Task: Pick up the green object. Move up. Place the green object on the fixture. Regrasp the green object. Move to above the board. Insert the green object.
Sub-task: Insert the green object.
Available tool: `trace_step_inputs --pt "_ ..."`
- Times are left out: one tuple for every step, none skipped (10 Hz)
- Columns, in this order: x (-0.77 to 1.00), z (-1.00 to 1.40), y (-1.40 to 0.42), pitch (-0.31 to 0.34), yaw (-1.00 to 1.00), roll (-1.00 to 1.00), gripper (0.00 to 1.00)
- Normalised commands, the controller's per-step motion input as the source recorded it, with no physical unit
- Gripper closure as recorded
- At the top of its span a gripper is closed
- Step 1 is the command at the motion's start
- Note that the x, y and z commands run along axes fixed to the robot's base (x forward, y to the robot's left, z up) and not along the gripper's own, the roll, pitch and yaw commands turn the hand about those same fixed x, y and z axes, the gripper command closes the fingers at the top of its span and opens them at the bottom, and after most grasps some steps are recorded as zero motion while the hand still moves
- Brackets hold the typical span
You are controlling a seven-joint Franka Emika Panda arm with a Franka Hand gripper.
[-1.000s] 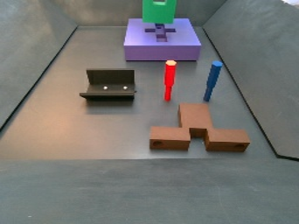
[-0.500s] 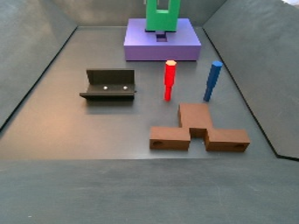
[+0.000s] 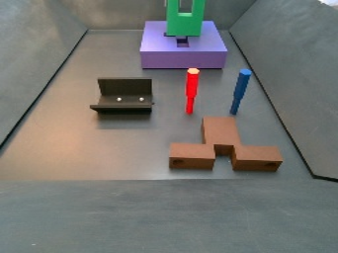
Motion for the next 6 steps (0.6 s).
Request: trace_step_inputs --pt "0.25 -0.15 0.00 0.000 -0.04 0.00 1.00" --pt "0.45 -0.08 0.00 0.051 -0.03 0.02 1.00" --pt "0.30 -0.17 0.00 0.030 -0.06 0.03 1.00" --pt "0.00 -0.23 0.01 0.000 -0.10 0.03 1.00" --pt "-0.11 -0.31 0.02 0.000 -0.17 0.05 1.00" --pt "-0.10 -0.53 0.03 0.000 -0.15 0.08 1.00"
